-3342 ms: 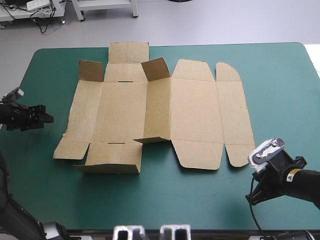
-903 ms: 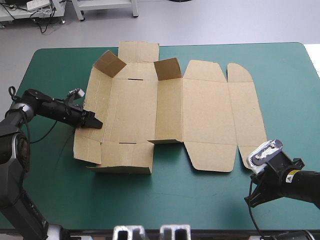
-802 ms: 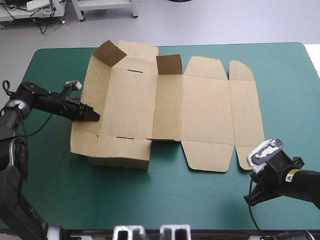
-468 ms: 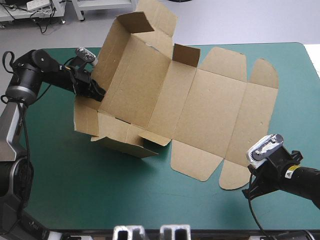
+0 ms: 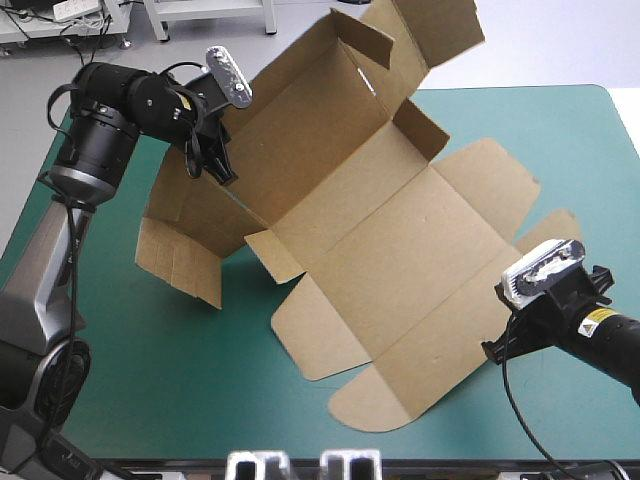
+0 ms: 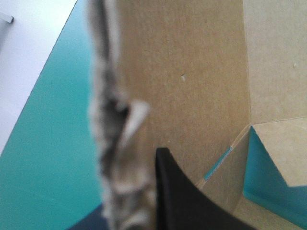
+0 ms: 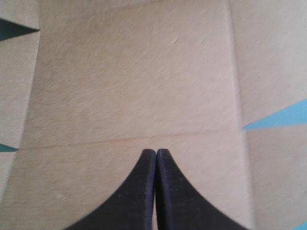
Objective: Fold the box
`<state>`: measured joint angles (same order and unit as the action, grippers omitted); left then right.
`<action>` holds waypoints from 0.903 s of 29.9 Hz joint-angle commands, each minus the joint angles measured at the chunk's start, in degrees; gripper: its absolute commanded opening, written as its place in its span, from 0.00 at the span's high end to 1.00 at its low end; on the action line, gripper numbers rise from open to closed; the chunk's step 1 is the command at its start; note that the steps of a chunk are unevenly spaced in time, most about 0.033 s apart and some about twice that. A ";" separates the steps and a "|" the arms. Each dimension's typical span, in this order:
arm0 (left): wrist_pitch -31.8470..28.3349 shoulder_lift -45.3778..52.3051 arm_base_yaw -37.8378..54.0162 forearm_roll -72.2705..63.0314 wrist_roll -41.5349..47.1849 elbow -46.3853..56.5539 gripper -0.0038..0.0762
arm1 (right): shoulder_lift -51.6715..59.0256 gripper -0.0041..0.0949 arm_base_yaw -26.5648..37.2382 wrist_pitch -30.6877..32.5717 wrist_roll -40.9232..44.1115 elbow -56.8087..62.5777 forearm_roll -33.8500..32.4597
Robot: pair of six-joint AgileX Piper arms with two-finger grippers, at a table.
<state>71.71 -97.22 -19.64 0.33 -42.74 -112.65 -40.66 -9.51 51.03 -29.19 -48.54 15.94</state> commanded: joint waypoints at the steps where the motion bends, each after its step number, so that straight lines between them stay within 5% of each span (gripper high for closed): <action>1: -7.54 2.91 -4.44 6.89 1.34 -1.81 0.97 | -1.76 0.98 -0.03 -3.60 -0.47 -7.13 0.77; 6: -16.07 2.91 -11.24 17.29 5.50 -1.81 0.97 | -6.51 0.98 -0.03 -1.41 -0.47 -17.52 0.77; 13: -18.56 2.91 -18.22 26.52 9.32 -1.78 0.97 | -16.52 0.98 -0.03 -0.10 -0.62 -34.83 0.89; 17: -17.22 3.32 -20.63 27.39 9.05 -0.44 0.97 | -22.93 0.98 -0.03 6.99 -0.62 -45.77 1.32; 23: -27.24 10.04 -24.22 40.58 10.35 17.54 0.97 | -30.71 0.98 -0.03 14.52 -0.36 -58.95 1.70; 27: -34.83 15.57 -26.00 56.11 20.79 31.07 0.97 | -33.41 0.98 -0.03 15.47 0.28 -62.86 1.70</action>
<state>45.02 -87.72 -44.41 43.35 -29.38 -87.03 -73.46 -9.51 68.65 -29.12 -107.60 16.73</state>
